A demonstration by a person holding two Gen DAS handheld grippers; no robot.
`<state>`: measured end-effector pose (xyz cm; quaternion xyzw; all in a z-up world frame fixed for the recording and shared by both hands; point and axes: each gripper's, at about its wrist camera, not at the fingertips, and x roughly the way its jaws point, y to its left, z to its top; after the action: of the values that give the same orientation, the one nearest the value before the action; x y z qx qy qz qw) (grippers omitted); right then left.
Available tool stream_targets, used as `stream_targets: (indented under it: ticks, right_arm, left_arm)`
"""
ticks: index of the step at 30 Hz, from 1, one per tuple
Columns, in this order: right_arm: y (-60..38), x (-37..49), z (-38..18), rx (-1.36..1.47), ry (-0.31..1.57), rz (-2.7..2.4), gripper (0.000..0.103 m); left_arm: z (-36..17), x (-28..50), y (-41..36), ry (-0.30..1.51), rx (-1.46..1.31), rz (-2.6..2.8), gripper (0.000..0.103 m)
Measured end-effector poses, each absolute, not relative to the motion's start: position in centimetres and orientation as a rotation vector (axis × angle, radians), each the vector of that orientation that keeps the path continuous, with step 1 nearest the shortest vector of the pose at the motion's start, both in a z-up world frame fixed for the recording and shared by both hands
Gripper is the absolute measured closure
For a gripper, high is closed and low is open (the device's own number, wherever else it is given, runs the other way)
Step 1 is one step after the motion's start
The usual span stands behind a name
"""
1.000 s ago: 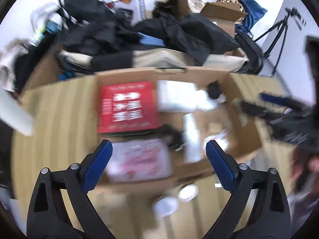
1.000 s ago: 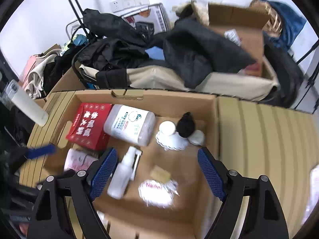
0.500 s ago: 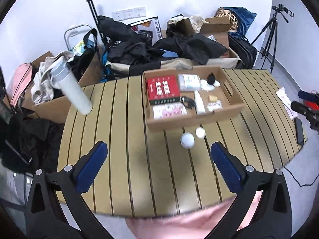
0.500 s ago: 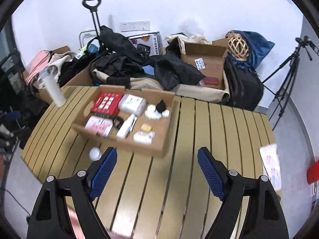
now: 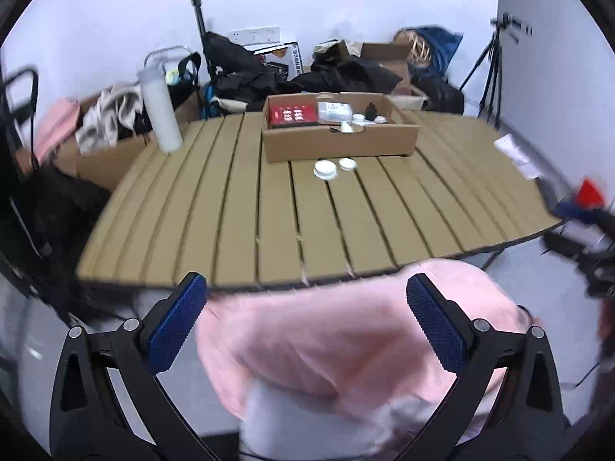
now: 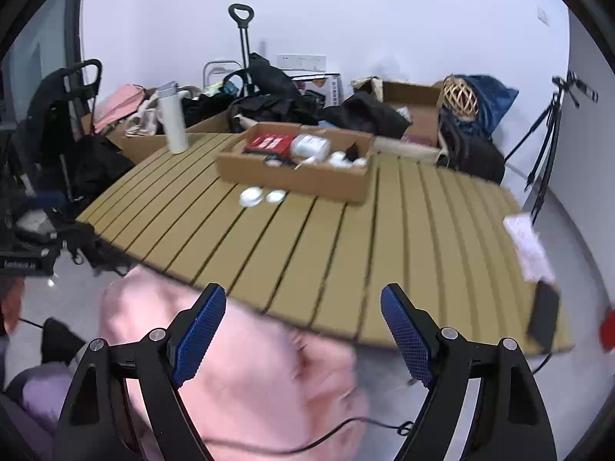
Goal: Organize objects
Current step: 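Grasp the white screw cap with the left tool while the right tool grasps a white lid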
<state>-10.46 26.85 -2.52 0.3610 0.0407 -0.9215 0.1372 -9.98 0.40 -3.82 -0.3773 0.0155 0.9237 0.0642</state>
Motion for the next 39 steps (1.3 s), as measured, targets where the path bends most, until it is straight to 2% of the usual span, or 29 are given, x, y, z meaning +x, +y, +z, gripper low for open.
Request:
stream_targets:
  ticks: [2,5,12,17,20,22,24,27,30,32,34,35,36,38,39]
  right_arm:
    - [26.3,-9.9,-3.6,1.058,0.094,-2.643,0.017]
    - [25.5,-9.9,-4.0,1.089,0.155,-2.642,0.017]
    - [25.1,-9.7,-4.0,1.001,0.11,-2.64,0.017]
    - [24.4,-14.1,-6.2,1.042,0.122,-2.591,0.018]
    - [23.5,-18.6,-7.5,1.068,0.166,-2.569,0.02]
    - [23.0,-21.7,-8.2,1.093,0.17,-2.553,0.029]
    - [22.2,-25.5,-9.1,1.135,0.176,-2.533,0.034]
    - [21.4,-30.6,-10.4,1.227,0.159,-2.523,0.042]
    - [20.8,-34.8,-11.1,1.228,0.102,-2.496,0.048]
    - [20.3,-37.3,-11.8,1.24,0.079,-2.485,0.057]
    - [19.6,-39.5,-12.8,1.258,0.076,-2.484,0.068]
    - [19.1,-40.7,-13.4,1.267,0.08,-2.482,0.069]
    - [18.7,-41.4,-13.9,1.27,0.078,-2.474,0.071]
    - [17.6,-42.6,-15.1,1.281,0.083,-2.452,0.076]
    - [17.3,-43.1,-15.6,1.294,0.091,-2.445,0.086]
  left_arm:
    - [-4.1,-9.5,0.3,0.032,-1.109,2.794,0.0]
    - [-3.6,-9.5,0.8,0.112,-1.076,2.81,0.0]
    - [-4.9,-10.5,1.1,0.097,-1.061,2.776,0.0]
    - [-6.2,-14.8,1.6,0.163,-1.02,2.769,0.001]
    - [-7.2,-19.8,2.2,0.134,-1.026,2.671,0.003]
    - [-8.2,-24.1,3.0,0.098,-1.067,2.611,0.011]
    - [-9.3,-27.8,3.8,0.087,-1.102,2.583,0.022]
    - [-11.8,-33.9,5.0,0.104,-1.19,2.568,0.033]
    - [-14.3,-38.1,5.5,0.103,-1.257,2.562,0.034]
    - [-15.9,-39.7,5.6,0.08,-1.291,2.542,0.035]
    - [-17.2,-40.4,5.7,0.097,-1.317,2.527,0.053]
    - [-17.1,-40.1,5.7,0.108,-1.269,2.552,0.062]
    - [-17.1,-39.7,5.7,0.112,-1.238,2.547,0.067]
    - [-17.2,-39.5,5.5,0.087,-1.236,2.54,0.068]
    - [-17.2,-39.2,5.5,0.097,-1.226,2.546,0.068]
